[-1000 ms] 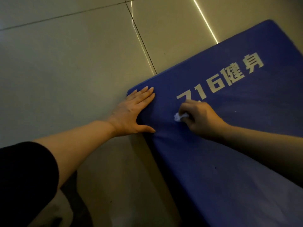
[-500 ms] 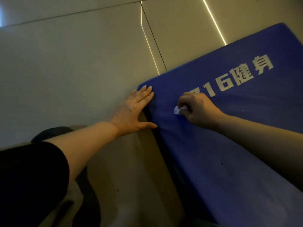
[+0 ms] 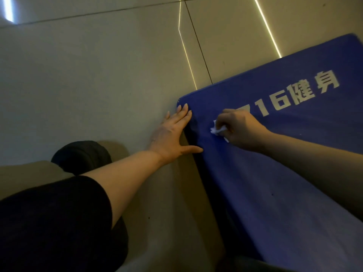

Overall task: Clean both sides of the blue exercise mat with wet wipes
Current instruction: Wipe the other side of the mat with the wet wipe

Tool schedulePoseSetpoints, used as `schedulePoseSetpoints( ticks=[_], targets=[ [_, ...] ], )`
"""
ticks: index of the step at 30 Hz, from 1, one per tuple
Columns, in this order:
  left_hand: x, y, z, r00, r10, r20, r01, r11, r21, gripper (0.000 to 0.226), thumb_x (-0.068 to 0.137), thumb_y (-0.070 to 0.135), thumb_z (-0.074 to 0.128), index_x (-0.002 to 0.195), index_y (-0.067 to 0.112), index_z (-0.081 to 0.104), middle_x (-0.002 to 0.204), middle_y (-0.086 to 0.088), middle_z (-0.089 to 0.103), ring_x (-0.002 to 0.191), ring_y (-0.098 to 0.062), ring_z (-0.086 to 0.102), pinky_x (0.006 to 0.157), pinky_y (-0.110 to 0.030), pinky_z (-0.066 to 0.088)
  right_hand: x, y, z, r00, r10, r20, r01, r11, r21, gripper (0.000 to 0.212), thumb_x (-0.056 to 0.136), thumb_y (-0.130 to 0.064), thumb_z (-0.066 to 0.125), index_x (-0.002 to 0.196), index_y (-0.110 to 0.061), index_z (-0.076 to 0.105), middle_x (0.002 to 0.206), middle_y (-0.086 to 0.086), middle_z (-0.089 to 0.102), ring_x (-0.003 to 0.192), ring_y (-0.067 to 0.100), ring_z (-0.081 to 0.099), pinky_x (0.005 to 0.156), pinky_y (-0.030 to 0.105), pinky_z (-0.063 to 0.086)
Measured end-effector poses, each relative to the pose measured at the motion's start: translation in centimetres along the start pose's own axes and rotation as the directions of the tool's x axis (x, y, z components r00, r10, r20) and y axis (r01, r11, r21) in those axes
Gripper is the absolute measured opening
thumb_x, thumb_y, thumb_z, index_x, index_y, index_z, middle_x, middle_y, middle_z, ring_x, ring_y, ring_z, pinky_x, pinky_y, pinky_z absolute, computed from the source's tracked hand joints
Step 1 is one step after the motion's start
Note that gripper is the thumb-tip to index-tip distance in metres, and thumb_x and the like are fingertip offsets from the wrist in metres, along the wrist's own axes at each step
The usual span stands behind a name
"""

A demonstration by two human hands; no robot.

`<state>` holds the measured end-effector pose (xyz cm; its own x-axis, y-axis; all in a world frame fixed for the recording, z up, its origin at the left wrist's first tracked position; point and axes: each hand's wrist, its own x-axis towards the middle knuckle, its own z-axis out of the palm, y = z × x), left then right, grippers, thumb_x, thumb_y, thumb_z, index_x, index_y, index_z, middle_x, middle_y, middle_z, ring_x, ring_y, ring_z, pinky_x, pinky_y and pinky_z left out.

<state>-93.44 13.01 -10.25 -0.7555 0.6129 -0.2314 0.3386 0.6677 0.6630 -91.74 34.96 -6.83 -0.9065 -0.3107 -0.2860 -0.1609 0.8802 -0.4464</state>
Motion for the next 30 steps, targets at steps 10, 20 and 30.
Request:
schedulePoseSetpoints(
  ticks=[10, 20, 30],
  targets=[
    [-0.6, 0.8, 1.3, 0.991, -0.096, -0.093, 0.089, 0.993, -0.076, 0.111, 0.074, 0.039, 0.079, 0.154, 0.016, 0.005, 0.162, 0.003, -0.004, 0.144, -0.007, -0.007, 0.12, -0.028, 0.001, 0.5, -1.1, 0.8, 1.0, -0.019, 0.012, 0.019, 1.0, -0.008, 0.007, 0.09, -0.017, 0.058, 0.083, -0.016, 0.055, 0.086, -0.002, 0.05, 0.071, 0.009, 0.05, 0.062, 0.022, 0.043],
    [-0.7, 1.7, 1.1, 0.97, -0.164, -0.179, 0.127, 0.97, -0.206, 0.117, 0.064, 0.033, 0.086, 0.152, 0.016, 0.011, 0.158, -0.009, 0.023, 0.142, -0.015, 0.016, 0.118, -0.041, 0.017, 3.0, -2.3, 1.9, 0.978, -0.045, -0.205, 0.061, 0.996, 0.069, 0.008, 0.087, -0.006, 0.058, 0.081, -0.012, 0.056, 0.084, 0.002, 0.05, 0.071, 0.015, 0.051, 0.06, 0.029, 0.046],
    [-3.2, 3.6, 5.5, 0.818, -0.4, -0.414, 0.288, 0.907, -0.308, 0.082, 0.074, 0.026, 0.082, 0.143, 0.008, 0.041, 0.125, -0.014, 0.062, 0.114, -0.026, 0.058, 0.097, -0.035, 0.044, 1.3, -4.0, 2.8, 0.991, -0.11, -0.081, 0.117, 0.99, 0.082, 0.004, 0.088, -0.01, 0.057, 0.084, -0.01, 0.059, 0.088, 0.004, 0.052, 0.072, 0.018, 0.052, 0.065, 0.043, 0.048]
  ],
)
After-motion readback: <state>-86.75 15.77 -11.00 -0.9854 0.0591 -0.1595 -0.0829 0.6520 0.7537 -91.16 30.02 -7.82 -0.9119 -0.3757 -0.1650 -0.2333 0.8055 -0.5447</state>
